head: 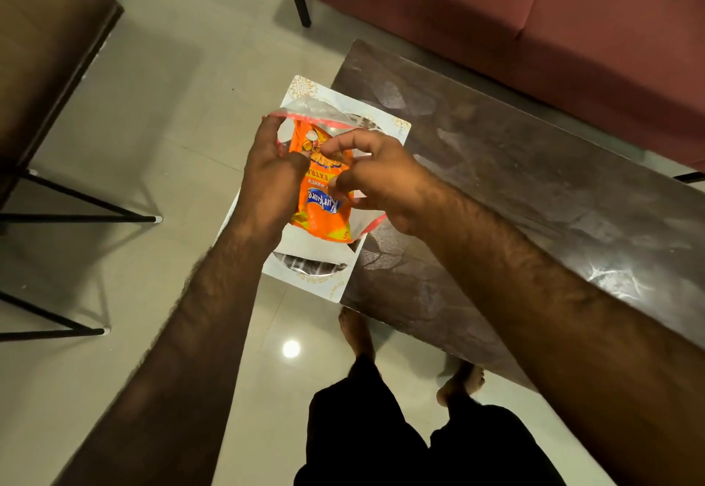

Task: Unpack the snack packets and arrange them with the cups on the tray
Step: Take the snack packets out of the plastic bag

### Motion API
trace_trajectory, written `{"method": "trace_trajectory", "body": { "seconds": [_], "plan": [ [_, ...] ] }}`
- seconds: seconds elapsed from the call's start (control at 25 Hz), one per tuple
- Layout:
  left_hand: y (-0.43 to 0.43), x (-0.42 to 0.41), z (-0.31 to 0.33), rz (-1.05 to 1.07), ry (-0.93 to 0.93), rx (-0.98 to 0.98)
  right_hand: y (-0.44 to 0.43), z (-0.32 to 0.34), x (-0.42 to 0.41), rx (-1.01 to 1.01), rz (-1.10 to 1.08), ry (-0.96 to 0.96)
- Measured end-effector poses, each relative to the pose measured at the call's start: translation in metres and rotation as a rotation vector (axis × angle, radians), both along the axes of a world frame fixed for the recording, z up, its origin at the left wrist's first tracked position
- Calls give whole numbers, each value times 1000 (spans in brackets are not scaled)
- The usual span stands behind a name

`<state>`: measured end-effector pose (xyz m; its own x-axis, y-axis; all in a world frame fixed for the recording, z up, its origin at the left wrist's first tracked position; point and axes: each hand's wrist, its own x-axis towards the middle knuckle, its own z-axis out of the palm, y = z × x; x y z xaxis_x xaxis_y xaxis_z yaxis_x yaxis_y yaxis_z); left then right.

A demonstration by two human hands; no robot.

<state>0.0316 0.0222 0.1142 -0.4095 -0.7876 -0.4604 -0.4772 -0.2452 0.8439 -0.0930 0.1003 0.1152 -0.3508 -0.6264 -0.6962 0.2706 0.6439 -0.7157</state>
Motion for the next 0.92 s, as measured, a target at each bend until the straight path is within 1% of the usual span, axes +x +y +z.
{"method": "trace_trajectory", "body": {
  "seconds": [0.08, 0.16, 0.28, 0.32, 0.4, 0.52, 0.6, 0.72, 0.84, 0.92],
  "plan": [
    [2, -1, 4, -52, -20, -37, 4, 6, -3, -12, -47, -39],
    [5, -2, 8, -55, -7, -10, 8, 10, -4, -38, -67, -18],
    [4, -3, 11, 75, 66, 174, 14, 16, -3, -92, -66, 34],
    [3, -2, 12, 115, 77, 199, 17, 18, -4, -112, -67, 53],
    [1, -1, 11, 124, 40, 133, 23, 23, -6, -149, -95, 76],
    [-5, 1, 2, 72, -83, -81, 36, 28, -16, -204, -182, 61],
    [-8, 4, -2, 28, -160, -133, 48, 30, -28, -248, -259, 54],
    [-7, -1, -7, -33, -218, -201, 71, 23, -58, -291, -421, 70],
    [-6, -10, -13, -70, -264, -264, 97, -5, -82, -177, -563, 181],
    [-7, -13, -16, -120, -292, -308, 114, -35, -89, -40, -581, 254]
  ]
}}
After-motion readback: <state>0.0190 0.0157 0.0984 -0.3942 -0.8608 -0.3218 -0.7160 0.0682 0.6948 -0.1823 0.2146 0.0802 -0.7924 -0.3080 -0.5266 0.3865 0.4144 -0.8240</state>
